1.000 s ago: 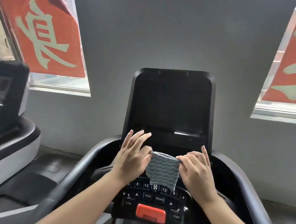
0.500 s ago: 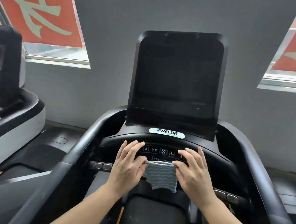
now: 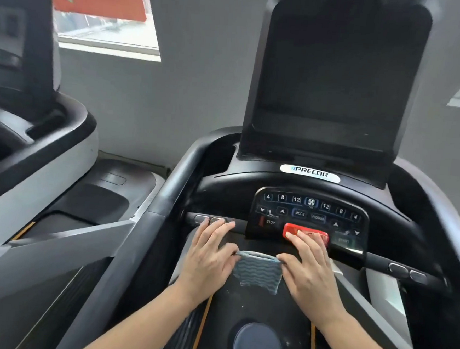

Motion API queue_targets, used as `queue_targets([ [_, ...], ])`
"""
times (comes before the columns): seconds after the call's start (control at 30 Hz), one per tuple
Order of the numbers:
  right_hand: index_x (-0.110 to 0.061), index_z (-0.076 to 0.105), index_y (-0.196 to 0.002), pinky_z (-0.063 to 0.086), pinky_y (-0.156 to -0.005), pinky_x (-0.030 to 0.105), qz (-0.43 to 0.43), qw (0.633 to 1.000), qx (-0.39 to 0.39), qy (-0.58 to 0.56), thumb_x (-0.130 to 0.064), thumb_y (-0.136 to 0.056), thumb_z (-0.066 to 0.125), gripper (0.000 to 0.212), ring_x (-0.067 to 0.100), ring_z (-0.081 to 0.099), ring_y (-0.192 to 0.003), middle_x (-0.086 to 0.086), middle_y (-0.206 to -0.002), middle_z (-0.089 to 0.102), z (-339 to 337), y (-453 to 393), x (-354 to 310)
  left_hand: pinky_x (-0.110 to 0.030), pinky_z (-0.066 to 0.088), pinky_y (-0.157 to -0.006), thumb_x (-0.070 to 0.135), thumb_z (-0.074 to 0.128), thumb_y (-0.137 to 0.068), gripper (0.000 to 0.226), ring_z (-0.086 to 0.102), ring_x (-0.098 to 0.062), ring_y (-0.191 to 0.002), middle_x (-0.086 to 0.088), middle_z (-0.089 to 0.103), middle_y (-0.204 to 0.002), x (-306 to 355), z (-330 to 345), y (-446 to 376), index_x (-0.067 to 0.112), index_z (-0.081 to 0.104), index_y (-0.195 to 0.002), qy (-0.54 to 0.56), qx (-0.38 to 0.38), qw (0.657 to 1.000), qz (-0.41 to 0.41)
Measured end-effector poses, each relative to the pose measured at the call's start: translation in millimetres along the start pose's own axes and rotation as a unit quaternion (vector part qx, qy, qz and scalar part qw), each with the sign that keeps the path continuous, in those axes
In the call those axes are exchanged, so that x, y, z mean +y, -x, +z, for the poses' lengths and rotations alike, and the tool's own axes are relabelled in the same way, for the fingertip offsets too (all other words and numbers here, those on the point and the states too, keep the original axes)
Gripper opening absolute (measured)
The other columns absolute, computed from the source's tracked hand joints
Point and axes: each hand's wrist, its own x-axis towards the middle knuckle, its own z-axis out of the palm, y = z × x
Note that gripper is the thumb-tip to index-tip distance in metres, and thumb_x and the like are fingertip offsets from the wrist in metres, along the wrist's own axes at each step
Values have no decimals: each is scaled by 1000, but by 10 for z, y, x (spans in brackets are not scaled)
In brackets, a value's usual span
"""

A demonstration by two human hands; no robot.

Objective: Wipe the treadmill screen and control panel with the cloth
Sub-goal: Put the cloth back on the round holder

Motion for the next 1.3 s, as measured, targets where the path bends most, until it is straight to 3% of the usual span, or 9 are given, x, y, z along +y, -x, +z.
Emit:
queue_targets([
  [0.17, -13, 74, -94, 27, -117, 61, 15, 999, -28, 15, -18, -90, 61, 14, 38, 47, -135, 18, -139, 57, 304, 418, -203, -56, 31, -118, 29, 72, -92, 11, 50, -30, -136, -10, 59, -138, 27, 183, 493, 19, 71, -86, 3, -67, 997, -23],
  [0.53, -11, 72, -95, 24, -119, 60, 40, 991, -121, -43, -16, -91, 60, 14, 41, 41, -140, 20, -142, 53, 1232, 1210, -47, -55, 31, -118, 31, 59, -94, 21, 49, -32, -134, -12, 60, -136, 220, 958, 1338, 17, 71, -85, 22, -181, 978, -100],
  [0.63, -9, 72, -93, 23, -119, 60, 50, 989, -132, -48, -9, -87, 71, 6, 43, 44, -134, 22, -138, 55, 1518, 1446, 115, -57, 34, -115, 32, 57, -95, 24, 52, -35, -131, -14, 61, -135, 320, 1309, 1554, 16, 73, -87, 22, -203, 971, -126],
  [0.73, -9, 71, -92, 23, -119, 59, 72, 985, -149, -51, -10, -81, 78, 13, 45, 48, -120, 23, -129, 58, 1845, 1696, 291, -58, 35, -114, 32, 59, -93, 23, 52, -36, -129, -15, 61, -134, 411, 1695, 1805, 15, 73, -86, 29, -208, 967, -146],
  [0.97, -8, 75, -97, 8, -124, 51, 112, 963, -232, -80, -16, -89, 68, 13, 41, 39, -138, 19, -141, 51, 2673, 2433, 632, -57, 32, -116, 31, 58, -90, 24, 54, -40, -126, -17, 63, -132, 644, 2604, 2446, 14, 73, -83, 6, -244, 954, -177],
  [1.07, -7, 74, -96, 12, -122, 56, 136, 947, -278, -84, -13, -87, 70, 12, 44, 40, -137, 22, -142, 51, 2887, 2737, 639, -59, 36, -112, 32, 56, -89, 26, 57, -41, -122, -16, 64, -129, 728, 2899, 2729, 13, 74, -84, 15, -262, 947, -186],
  [1.3, -8, 75, -97, 15, -122, 55, 181, 930, -308, -89, -14, -90, 68, 11, 41, 41, -137, 20, -141, 55, 3277, 3561, 612, -61, 35, -113, 23, 75, -87, 12, 52, -40, -128, -16, 61, -131, 975, 3406, 3427, 12, 75, -91, 28, -302, 931, -206],
])
